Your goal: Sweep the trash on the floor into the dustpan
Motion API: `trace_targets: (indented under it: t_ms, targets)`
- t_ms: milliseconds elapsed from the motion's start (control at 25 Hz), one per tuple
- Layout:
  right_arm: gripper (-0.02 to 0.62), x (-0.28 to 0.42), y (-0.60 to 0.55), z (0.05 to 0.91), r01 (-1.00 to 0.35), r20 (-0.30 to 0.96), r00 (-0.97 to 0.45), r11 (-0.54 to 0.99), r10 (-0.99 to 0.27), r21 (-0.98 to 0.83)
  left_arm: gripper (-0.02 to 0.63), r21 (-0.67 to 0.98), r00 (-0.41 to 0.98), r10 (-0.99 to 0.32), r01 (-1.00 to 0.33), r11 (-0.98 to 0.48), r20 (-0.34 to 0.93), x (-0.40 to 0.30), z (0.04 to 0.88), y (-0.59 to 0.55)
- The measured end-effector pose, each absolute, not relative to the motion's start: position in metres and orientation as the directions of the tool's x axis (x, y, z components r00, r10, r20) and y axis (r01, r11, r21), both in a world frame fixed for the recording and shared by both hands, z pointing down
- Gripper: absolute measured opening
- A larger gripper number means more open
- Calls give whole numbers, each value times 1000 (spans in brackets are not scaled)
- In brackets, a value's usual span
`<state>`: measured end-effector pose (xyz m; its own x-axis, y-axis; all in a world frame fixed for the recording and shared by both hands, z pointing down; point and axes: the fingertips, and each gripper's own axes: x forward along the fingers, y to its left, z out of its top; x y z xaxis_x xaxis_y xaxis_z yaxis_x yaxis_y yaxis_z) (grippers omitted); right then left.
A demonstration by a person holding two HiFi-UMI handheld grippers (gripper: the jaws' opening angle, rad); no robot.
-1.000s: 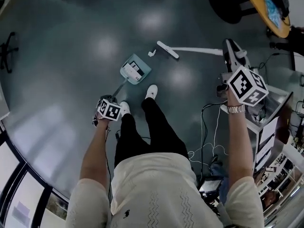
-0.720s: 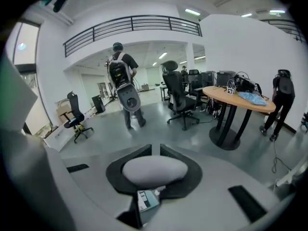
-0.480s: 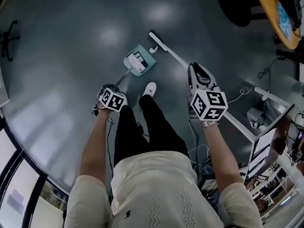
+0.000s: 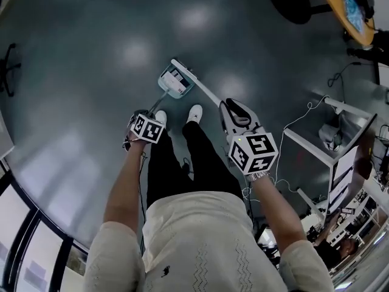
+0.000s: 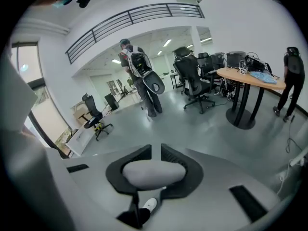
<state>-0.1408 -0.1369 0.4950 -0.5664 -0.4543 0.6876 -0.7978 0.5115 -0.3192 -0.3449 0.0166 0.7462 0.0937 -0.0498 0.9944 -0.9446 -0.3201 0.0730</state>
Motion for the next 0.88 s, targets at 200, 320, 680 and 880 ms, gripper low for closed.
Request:
trace_targets:
  t_ms: [200,320,680,880]
  targets:
    - [68,-155,-107,489,-840,704,-532,399,-471,-368,89,96,119,-52,-942,-320,992,-353,746,20]
    - [69,-165,-91,477,-857,703,-508,377,-498,-352,89,103,130,-55,-931,-350,990,-360,744,22]
    - [69,-186,-55,479,-880,709,-471,337,-525,-335,89,116,148,-31,-871,-477,988,-384,746,22]
    - [69,-211,-25,475,-880,710,-465,366,-529,-304,89,120,150,-25,-870,-478,988,-386,744,23]
